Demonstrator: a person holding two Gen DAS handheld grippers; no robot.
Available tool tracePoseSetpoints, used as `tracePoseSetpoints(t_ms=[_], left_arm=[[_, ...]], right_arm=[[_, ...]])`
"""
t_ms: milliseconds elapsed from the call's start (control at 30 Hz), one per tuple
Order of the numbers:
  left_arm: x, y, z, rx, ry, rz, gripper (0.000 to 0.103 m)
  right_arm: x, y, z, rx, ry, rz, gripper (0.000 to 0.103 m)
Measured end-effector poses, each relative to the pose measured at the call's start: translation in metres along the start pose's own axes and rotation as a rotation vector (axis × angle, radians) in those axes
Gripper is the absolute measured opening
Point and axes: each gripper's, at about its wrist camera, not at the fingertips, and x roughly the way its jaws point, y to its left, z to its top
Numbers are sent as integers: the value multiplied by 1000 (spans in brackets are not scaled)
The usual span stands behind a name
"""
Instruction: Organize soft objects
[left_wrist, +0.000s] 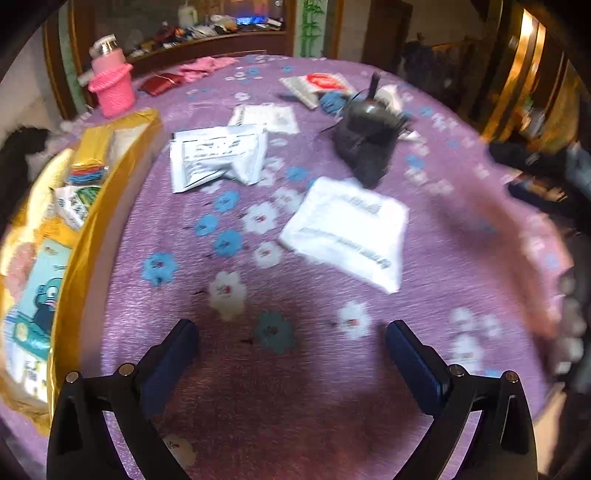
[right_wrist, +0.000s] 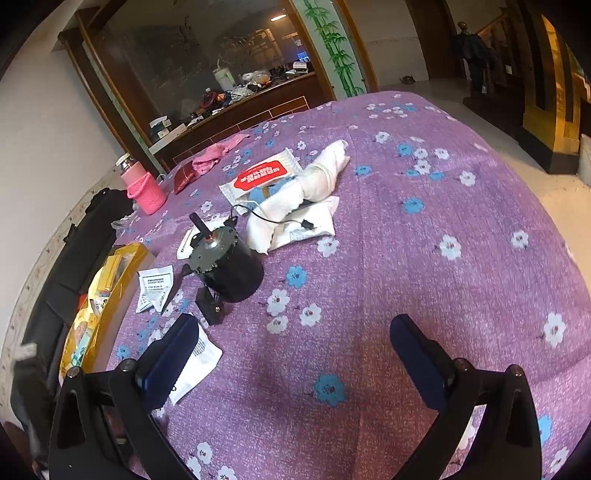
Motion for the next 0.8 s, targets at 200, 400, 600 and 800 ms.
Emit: tracePoseSetpoints(t_ms=[200,400,600,800], left_arm=[[-39,20,31,-45,-135,-48,102],[-37,35,85,-21,-151,-53,102],[-8,44,140,-35,-128,-65,102],[46,56,176,-54,-51,-54,102]], right_arm=[[7,4,14,-33,14,-7,103],[16,1,41,-30,8,-10,103],[31,-6,77,-15,11,-13,103],[41,-19,94,55,-33,24,103]])
